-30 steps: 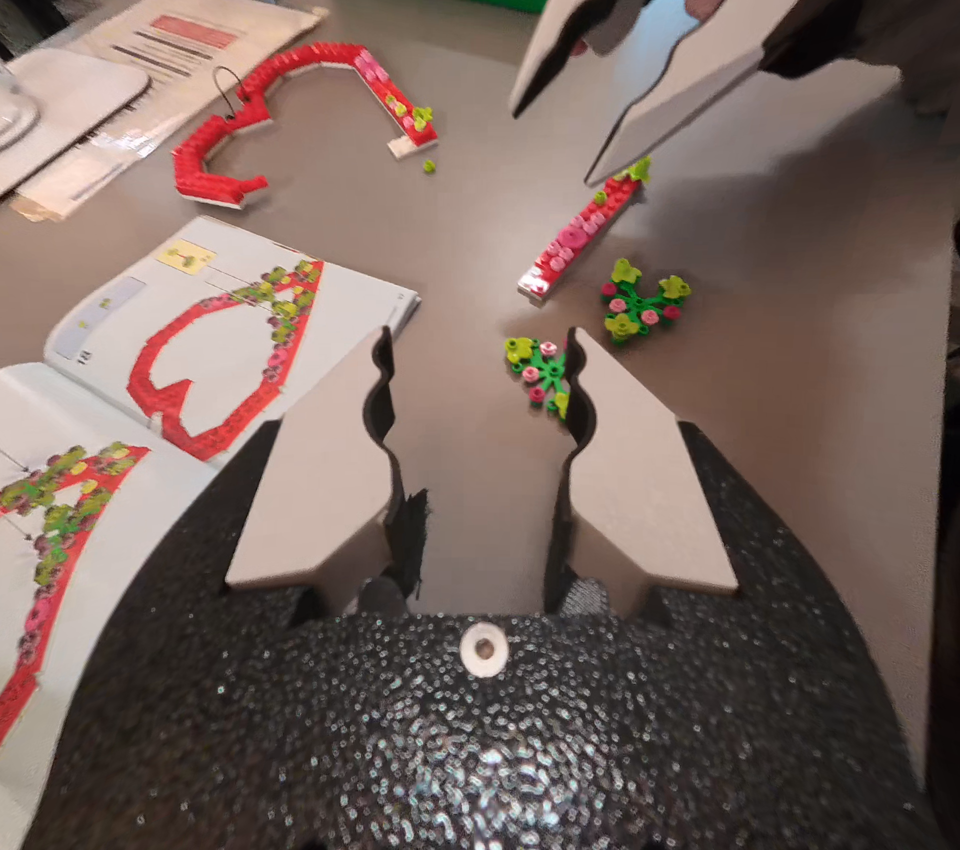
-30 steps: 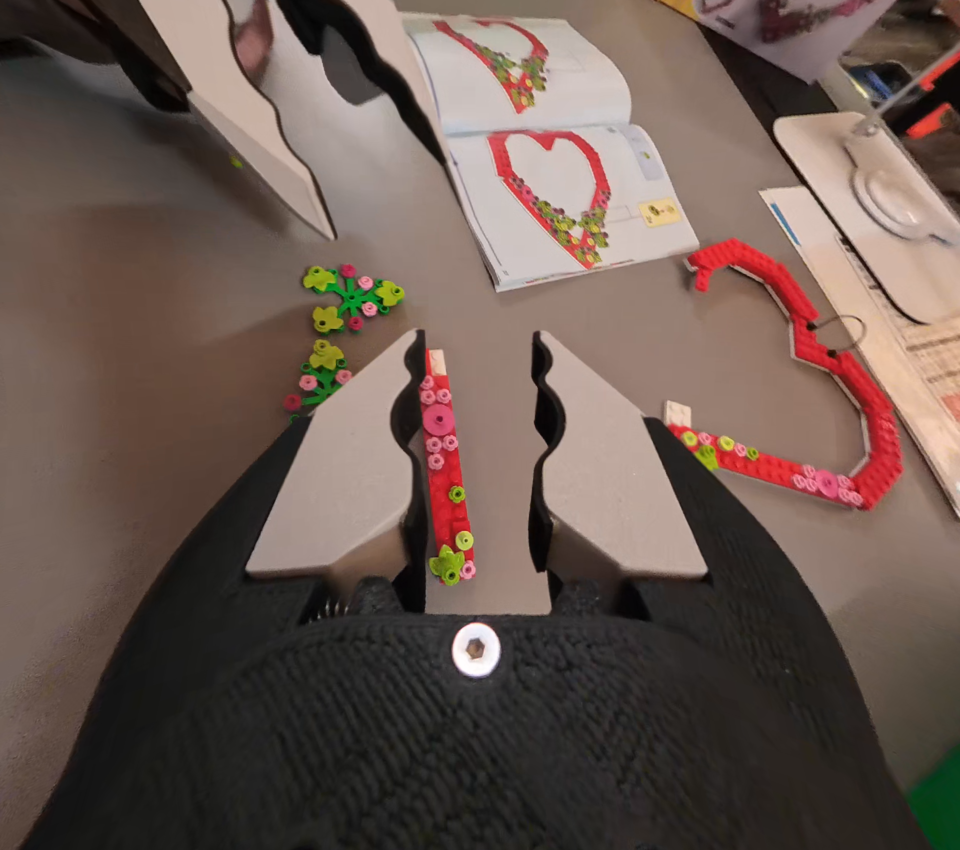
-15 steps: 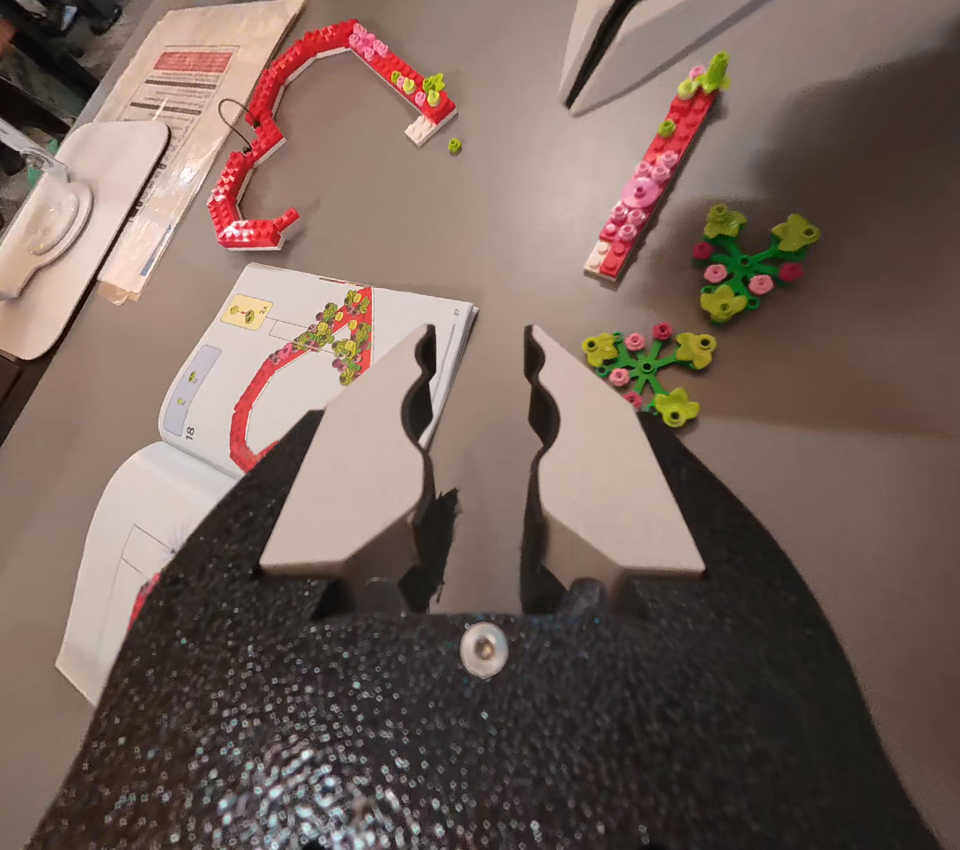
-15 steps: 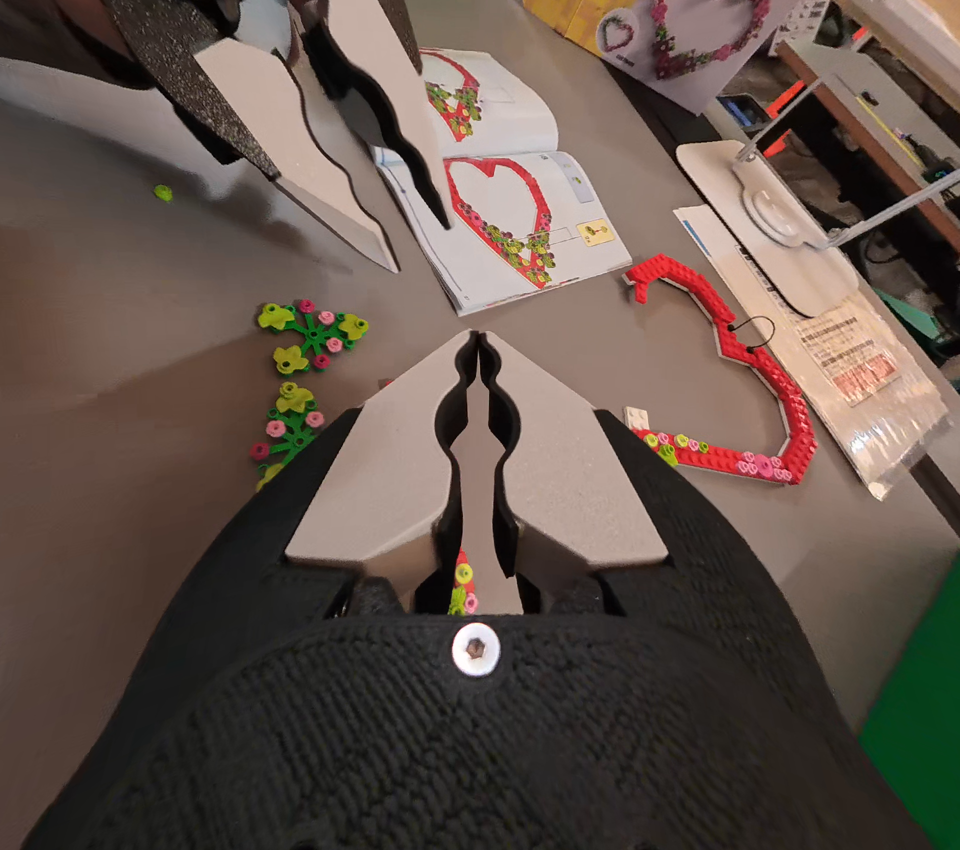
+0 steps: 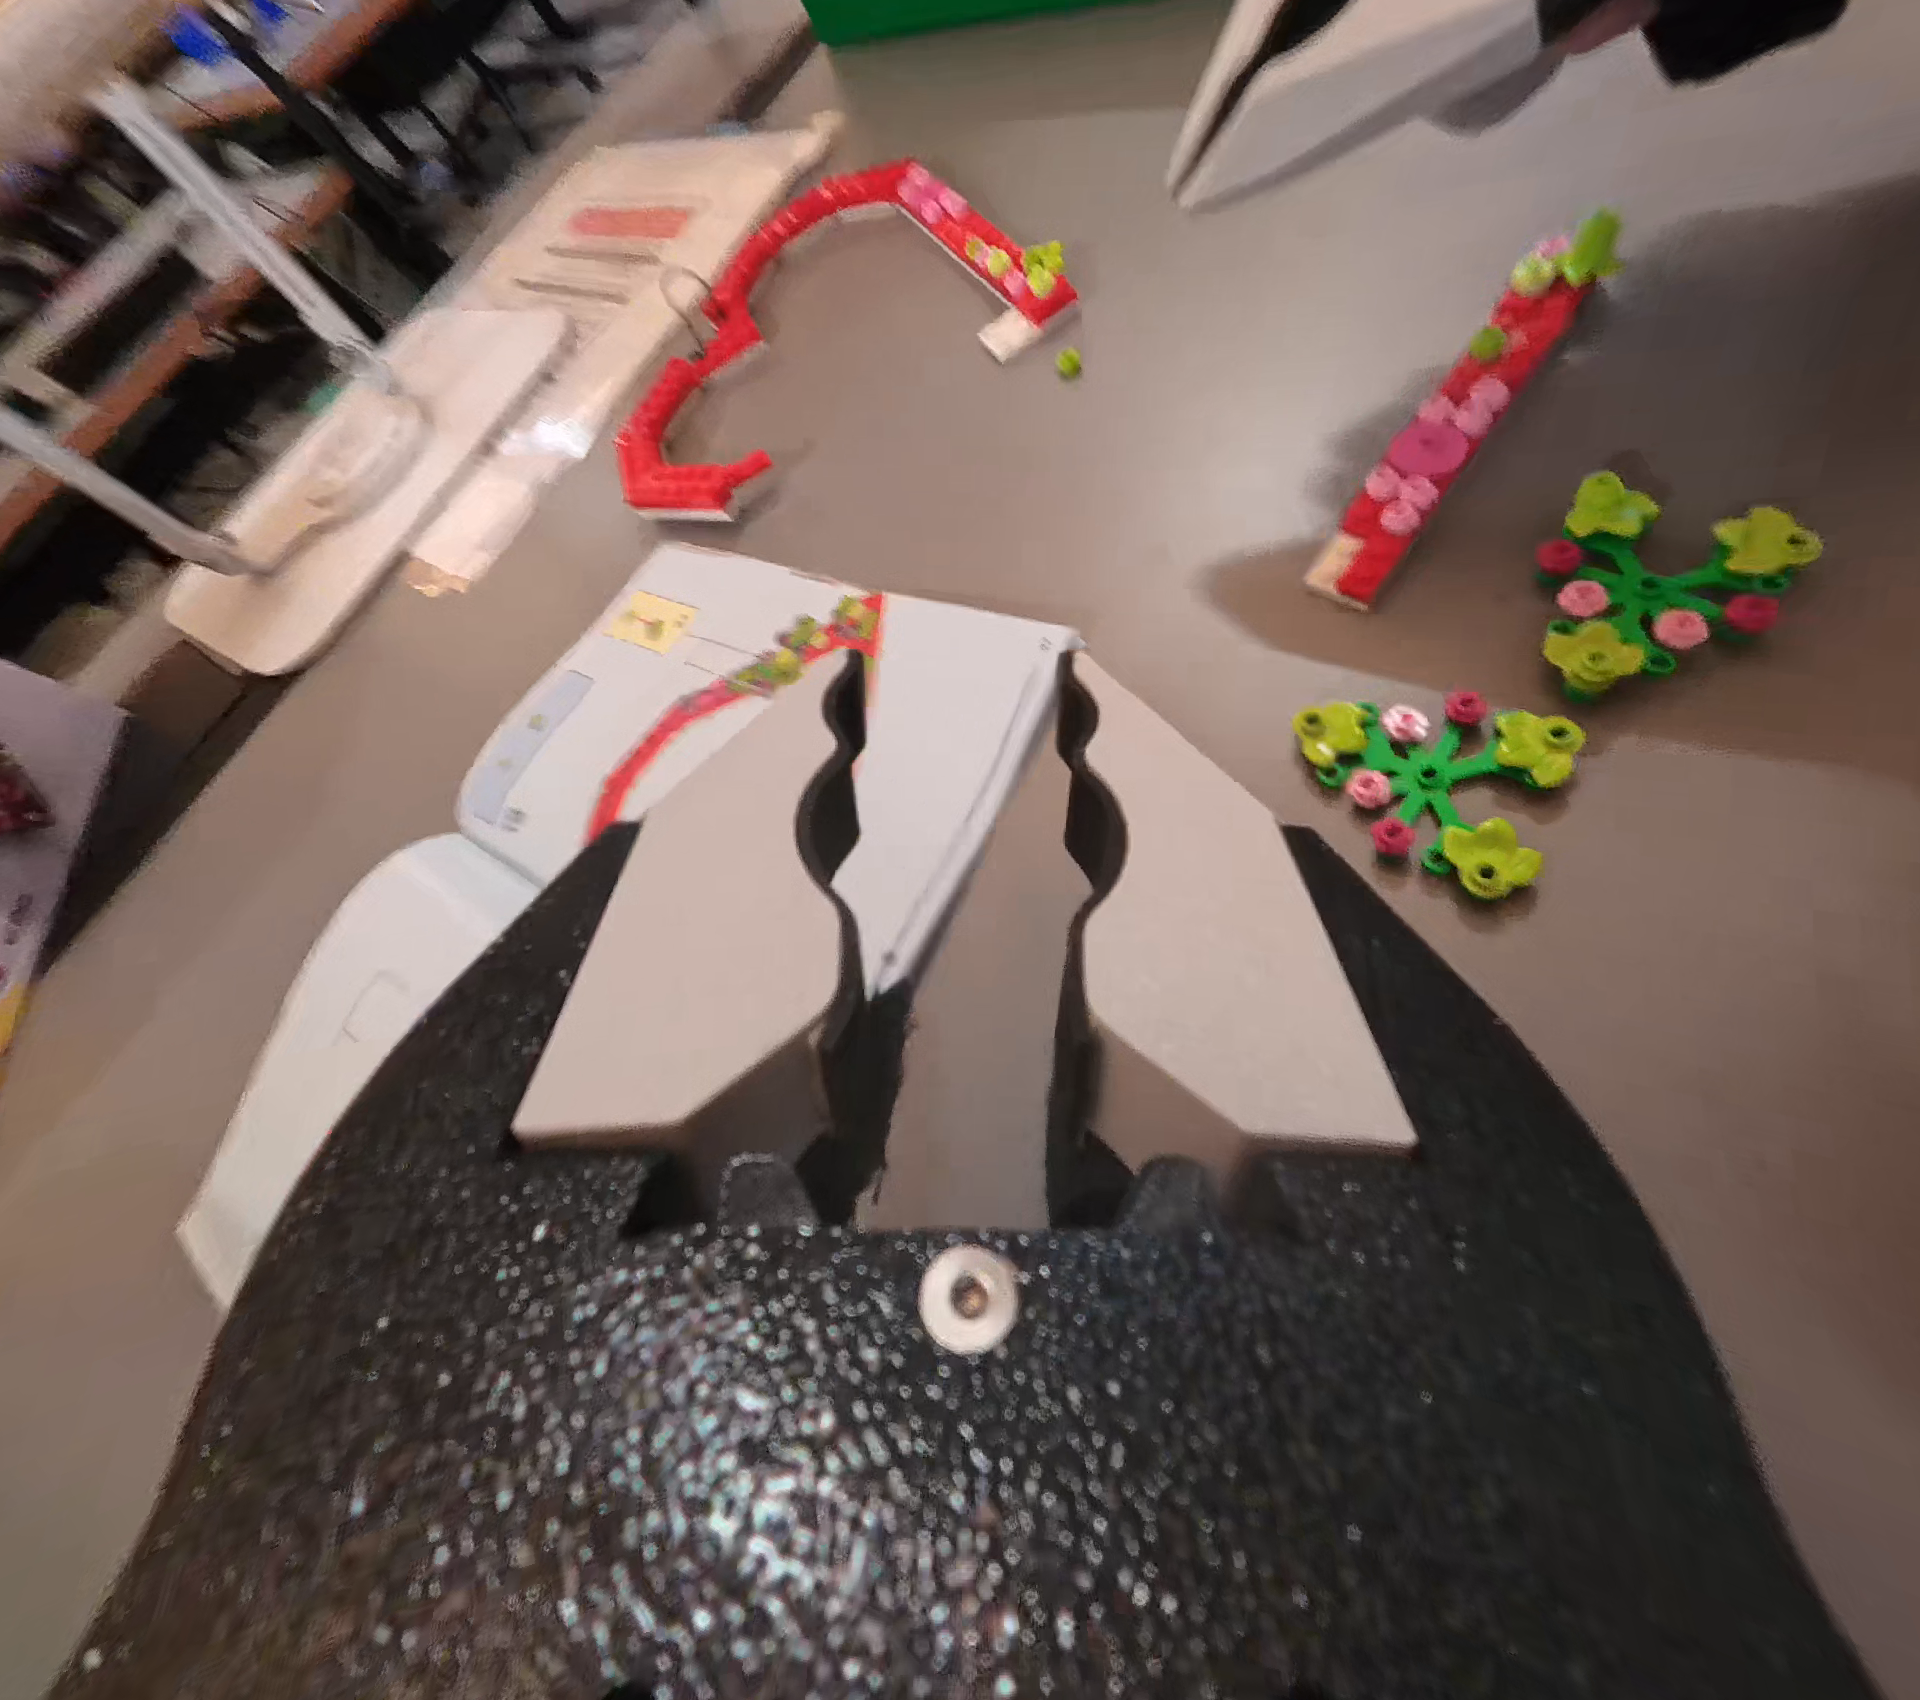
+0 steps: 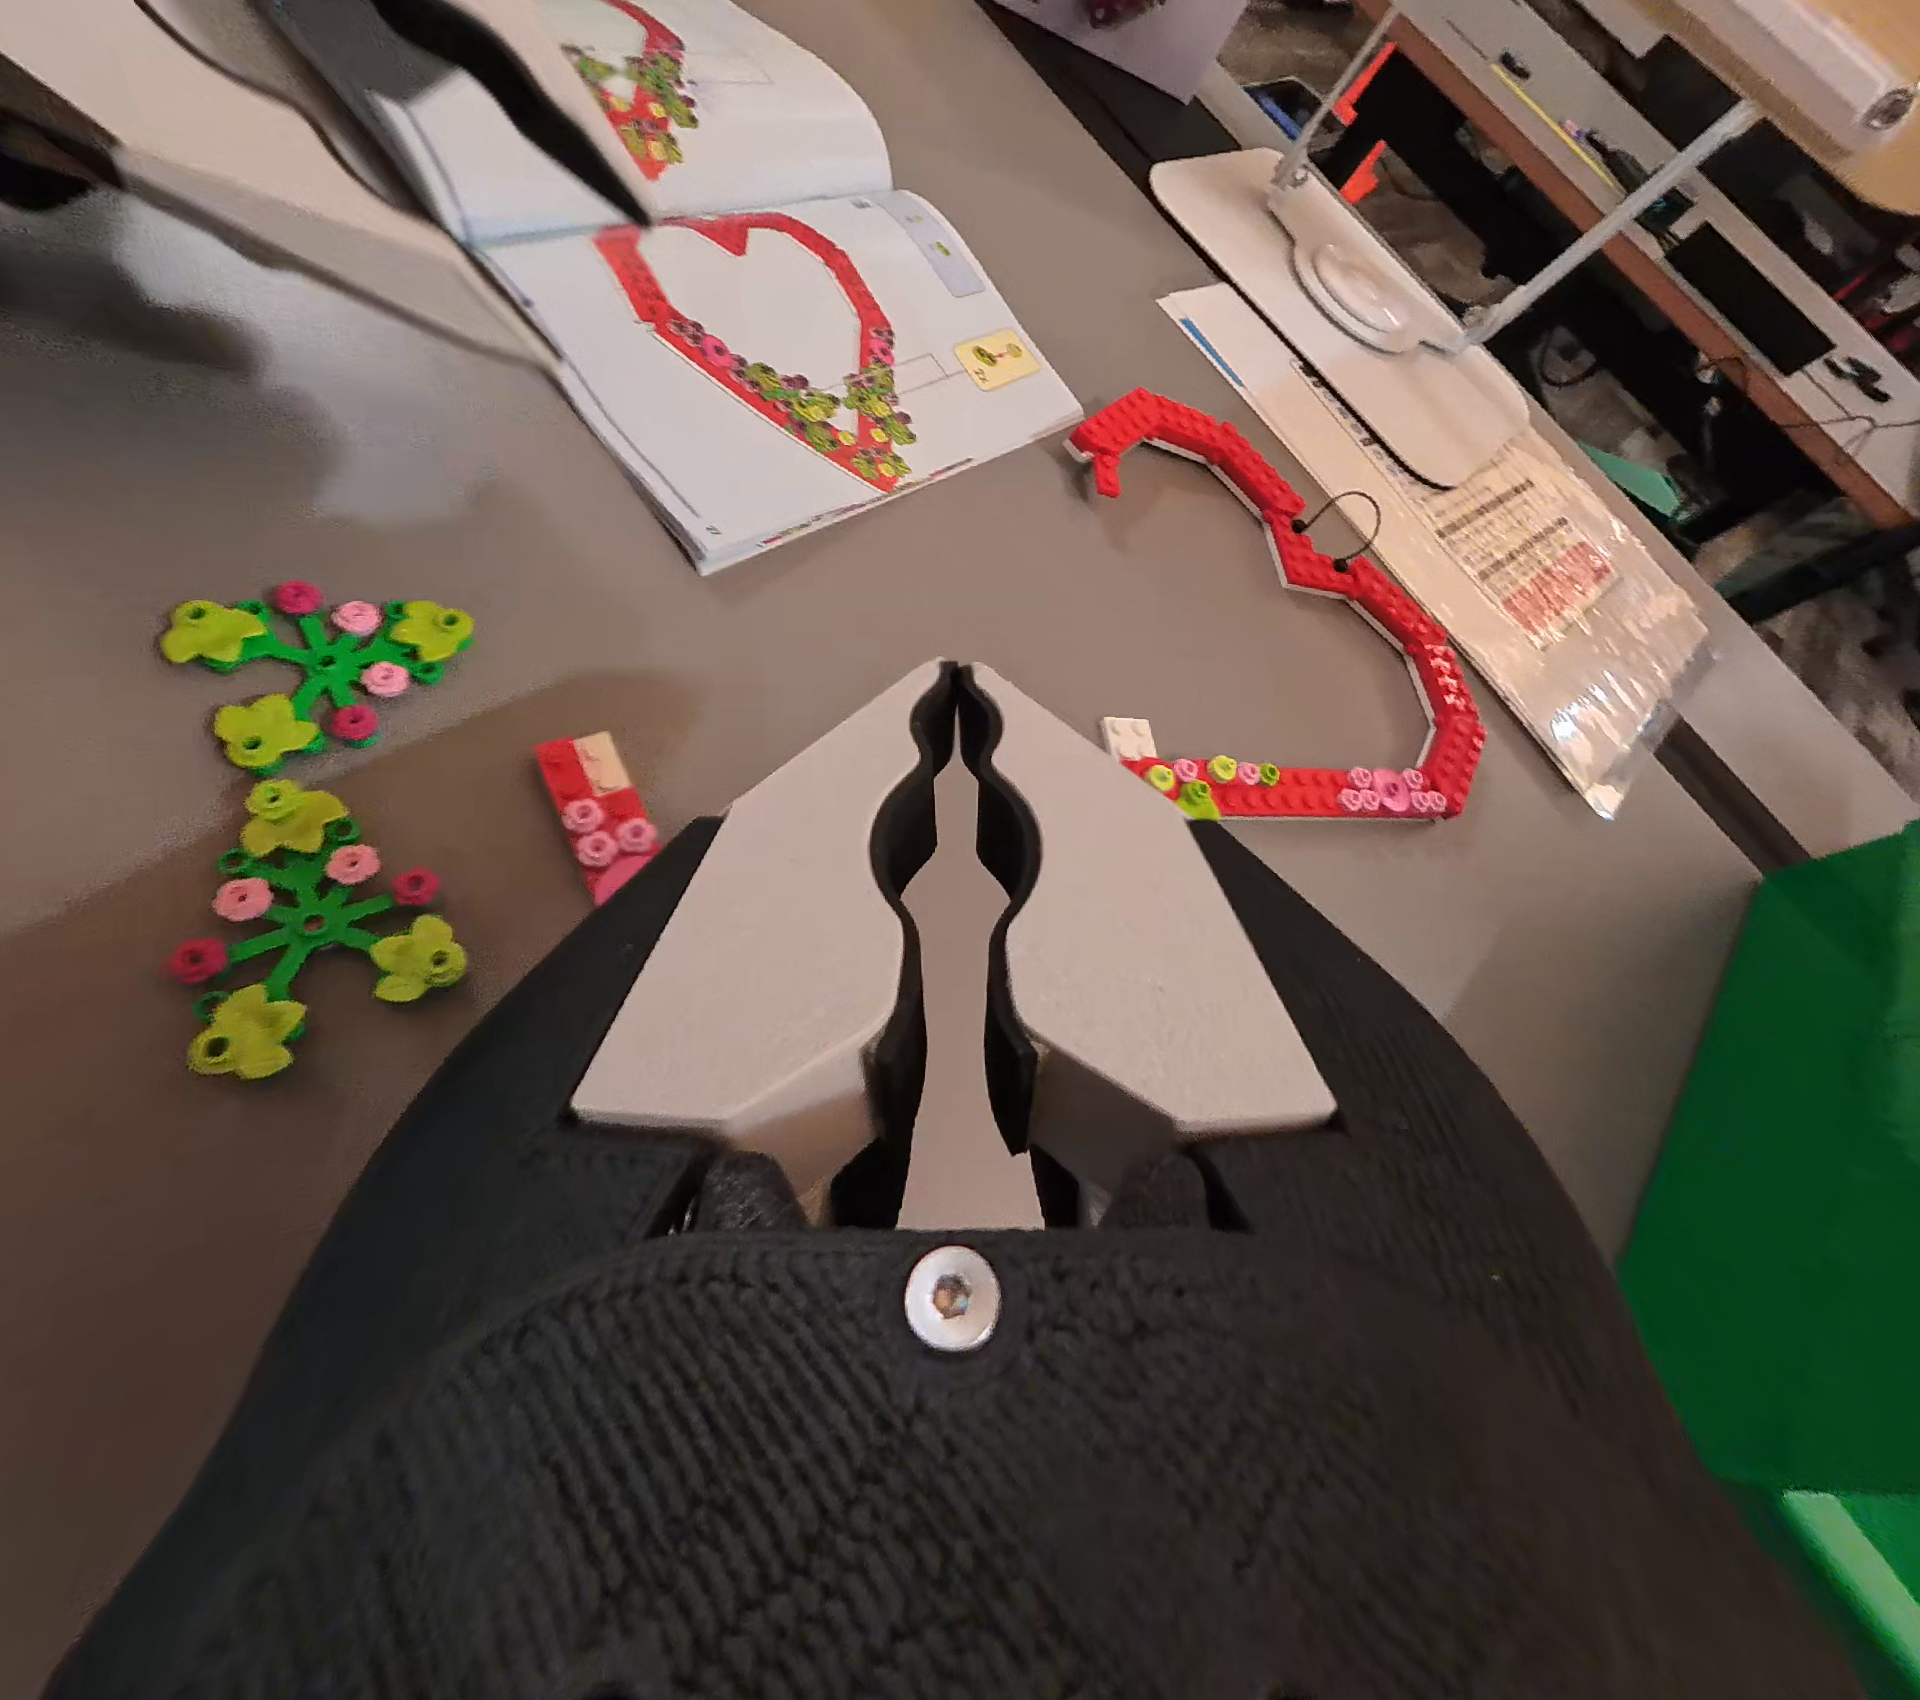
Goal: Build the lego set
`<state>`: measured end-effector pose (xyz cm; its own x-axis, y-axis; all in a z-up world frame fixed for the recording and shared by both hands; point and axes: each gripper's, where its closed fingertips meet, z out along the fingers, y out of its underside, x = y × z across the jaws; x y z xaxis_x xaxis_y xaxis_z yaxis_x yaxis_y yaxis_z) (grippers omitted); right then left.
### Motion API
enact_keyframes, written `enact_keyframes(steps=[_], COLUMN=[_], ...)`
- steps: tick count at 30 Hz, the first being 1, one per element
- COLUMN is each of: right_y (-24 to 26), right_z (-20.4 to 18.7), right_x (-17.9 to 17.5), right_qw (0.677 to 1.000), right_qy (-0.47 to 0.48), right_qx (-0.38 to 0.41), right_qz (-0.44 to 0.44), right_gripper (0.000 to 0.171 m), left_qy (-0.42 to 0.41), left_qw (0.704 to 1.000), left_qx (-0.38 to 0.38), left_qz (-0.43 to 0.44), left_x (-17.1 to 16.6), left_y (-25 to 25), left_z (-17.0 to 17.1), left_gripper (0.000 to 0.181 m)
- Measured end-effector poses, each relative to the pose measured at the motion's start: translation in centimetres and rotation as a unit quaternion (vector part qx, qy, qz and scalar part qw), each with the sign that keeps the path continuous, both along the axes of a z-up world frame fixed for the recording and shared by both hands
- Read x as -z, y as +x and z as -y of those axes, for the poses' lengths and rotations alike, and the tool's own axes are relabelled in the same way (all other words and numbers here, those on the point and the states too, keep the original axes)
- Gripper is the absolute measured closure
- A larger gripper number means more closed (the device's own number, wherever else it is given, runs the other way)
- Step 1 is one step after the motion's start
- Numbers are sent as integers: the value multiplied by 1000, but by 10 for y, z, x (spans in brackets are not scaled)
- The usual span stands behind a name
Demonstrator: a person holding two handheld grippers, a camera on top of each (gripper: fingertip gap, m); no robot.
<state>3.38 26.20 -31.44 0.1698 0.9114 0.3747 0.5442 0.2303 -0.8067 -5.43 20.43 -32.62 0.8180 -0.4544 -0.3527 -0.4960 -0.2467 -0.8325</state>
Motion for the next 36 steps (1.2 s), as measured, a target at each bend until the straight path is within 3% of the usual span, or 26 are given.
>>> enact_keyframes(steps=[1, 4, 12, 19, 23, 36], right_y=[1, 4, 12, 17, 23, 25], right_z=[-4, -18, -46, -62, -74, -77], right_x=[0, -7, -12, -16, -14, -15], right_qw=[1000, 999, 994, 988, 984, 979], right_qy=[3, 20, 35, 71, 98, 117], right_qx=[6, 22, 60, 81, 99, 98], right_qz=[-5, -32, -83, -111, -115, -135], right_gripper=[171, 171, 171, 171, 171, 171], left_qy=[45, 165, 172, 260, 306, 344], left_qw=[999, 982, 976, 960, 944, 925], left_qx=[-20, -89, -74, -63, -113, -136], left_qz=[1, 2, 113, 80, 53, 85], left_x=[-12, -43, -44, -71, -79, -85], left_y=[-7, -39, -41, -41, -56, -66], left_z=[-4, -6, -6, 6, 11, 12], left_gripper=[148, 161, 169, 174, 181, 181])
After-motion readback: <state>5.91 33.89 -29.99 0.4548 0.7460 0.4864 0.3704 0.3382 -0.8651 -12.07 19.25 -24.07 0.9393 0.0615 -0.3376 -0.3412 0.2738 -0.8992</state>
